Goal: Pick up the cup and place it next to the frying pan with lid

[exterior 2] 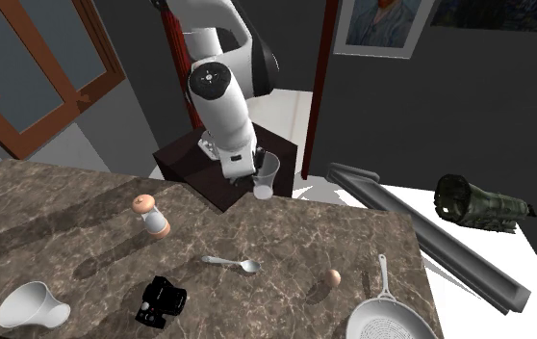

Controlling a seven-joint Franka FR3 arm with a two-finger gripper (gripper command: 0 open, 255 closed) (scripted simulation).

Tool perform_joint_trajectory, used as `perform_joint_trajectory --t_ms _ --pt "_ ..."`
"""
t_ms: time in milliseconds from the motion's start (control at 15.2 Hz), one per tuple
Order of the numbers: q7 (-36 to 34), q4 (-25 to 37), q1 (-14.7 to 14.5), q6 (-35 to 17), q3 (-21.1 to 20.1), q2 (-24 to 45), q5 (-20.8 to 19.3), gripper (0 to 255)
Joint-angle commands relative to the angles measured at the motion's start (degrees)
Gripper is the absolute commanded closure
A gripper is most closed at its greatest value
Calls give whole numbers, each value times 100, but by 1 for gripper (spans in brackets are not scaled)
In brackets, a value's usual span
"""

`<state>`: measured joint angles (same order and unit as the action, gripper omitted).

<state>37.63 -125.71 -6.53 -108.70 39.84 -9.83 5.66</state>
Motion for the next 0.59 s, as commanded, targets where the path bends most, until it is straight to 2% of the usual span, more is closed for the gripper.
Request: perform_joint_trajectory --t_ms 0,264,528 --pt "234 456 -111 -7 110 626 404 255" --pt "641 1398 -60 146 138 1796 1181 255" --pt "873 2484 254 442 -32 2897 1836 255"
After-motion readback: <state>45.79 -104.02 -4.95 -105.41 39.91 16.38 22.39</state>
